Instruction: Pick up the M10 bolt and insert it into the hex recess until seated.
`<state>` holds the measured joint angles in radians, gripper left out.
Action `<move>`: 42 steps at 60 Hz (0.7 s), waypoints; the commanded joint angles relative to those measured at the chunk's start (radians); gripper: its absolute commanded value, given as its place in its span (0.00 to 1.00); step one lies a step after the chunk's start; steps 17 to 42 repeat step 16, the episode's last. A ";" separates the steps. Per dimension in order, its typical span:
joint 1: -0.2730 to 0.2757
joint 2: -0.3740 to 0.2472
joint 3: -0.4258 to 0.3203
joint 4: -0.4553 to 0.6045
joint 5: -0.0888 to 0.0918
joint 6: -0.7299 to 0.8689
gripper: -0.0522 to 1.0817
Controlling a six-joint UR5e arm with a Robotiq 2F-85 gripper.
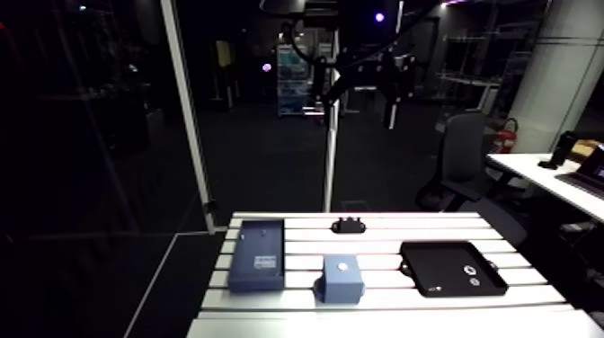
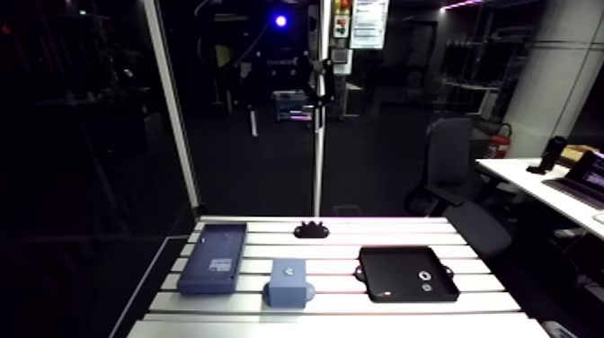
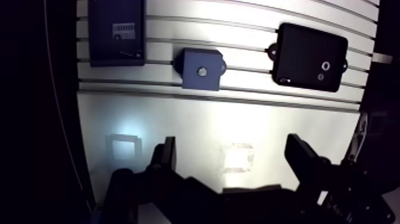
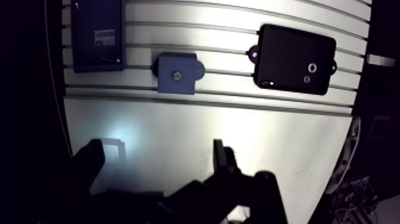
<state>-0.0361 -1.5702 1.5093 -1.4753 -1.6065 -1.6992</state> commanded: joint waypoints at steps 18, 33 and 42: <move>0.002 0.000 0.002 -0.003 0.003 0.000 0.05; 0.002 0.000 0.002 -0.003 0.003 0.000 0.05; 0.002 0.000 0.002 -0.003 0.003 0.000 0.05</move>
